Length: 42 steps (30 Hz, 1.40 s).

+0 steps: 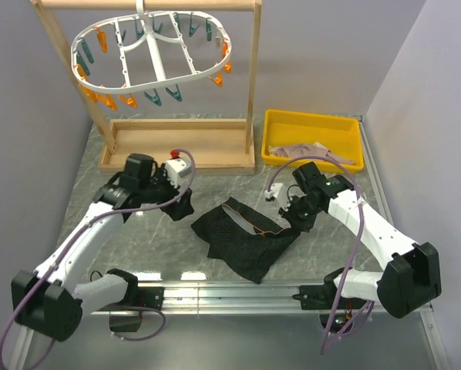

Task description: Clip the underwear to the hanger

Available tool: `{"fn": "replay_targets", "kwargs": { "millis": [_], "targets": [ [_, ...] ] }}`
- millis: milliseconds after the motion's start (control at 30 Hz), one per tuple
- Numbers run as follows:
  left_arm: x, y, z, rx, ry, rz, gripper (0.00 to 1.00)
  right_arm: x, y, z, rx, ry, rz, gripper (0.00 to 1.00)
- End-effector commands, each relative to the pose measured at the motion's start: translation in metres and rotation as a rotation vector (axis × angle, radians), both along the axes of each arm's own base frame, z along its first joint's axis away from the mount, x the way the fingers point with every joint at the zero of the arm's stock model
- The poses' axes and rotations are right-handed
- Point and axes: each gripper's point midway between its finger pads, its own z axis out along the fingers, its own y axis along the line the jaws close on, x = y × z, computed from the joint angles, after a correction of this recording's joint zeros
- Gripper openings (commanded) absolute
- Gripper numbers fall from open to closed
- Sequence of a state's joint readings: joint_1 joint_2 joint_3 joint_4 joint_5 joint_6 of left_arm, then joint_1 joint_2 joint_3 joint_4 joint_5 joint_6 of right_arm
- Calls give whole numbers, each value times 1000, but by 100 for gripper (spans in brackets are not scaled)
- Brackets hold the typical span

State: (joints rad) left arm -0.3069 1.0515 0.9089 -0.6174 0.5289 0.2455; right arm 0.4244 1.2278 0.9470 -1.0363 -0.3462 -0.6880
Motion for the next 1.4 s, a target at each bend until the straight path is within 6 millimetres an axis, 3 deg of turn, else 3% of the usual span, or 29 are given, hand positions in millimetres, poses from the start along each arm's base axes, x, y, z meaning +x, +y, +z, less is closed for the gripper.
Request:
{"fn": "replay_targets", "kwargs": {
  "millis": [0, 133, 233, 333, 433, 467, 533, 833, 1133, 1367],
  "targets": [
    [31, -18, 3, 45, -90, 6, 89, 24, -17, -1, -69, -92, -16, 0],
    [48, -45, -18, 104, -75, -52, 87, 28, -31, -13, -109, -81, -53, 1],
    [61, -68, -41, 149, -71, -114, 86, 34, -39, -21, -144, -88, -85, 22],
    [64, -91, -49, 142, -108, -217, 85, 45, -46, -22, -163, -111, -127, 37],
    [60, -110, -52, 137, -184, -352, 83, 52, -41, -15, -131, -116, -162, 46],
    [60, -116, -52, 135, -221, -394, 83, 56, -39, -10, -121, -120, -167, 56],
    [58, -122, -51, 136, -311, -511, 83, 52, -31, -5, -87, -83, -180, 63],
    [56, -128, -81, 284, -576, -943, 79, 43, 7, 16, 50, 135, -264, 60],
    [63, -149, -94, 331, -733, -1124, 76, 32, 11, 19, 57, 211, -308, 60],
    [63, -165, -115, 369, -766, -1198, 57, 31, 6, 24, 62, 213, -327, 60]
  ]
}}
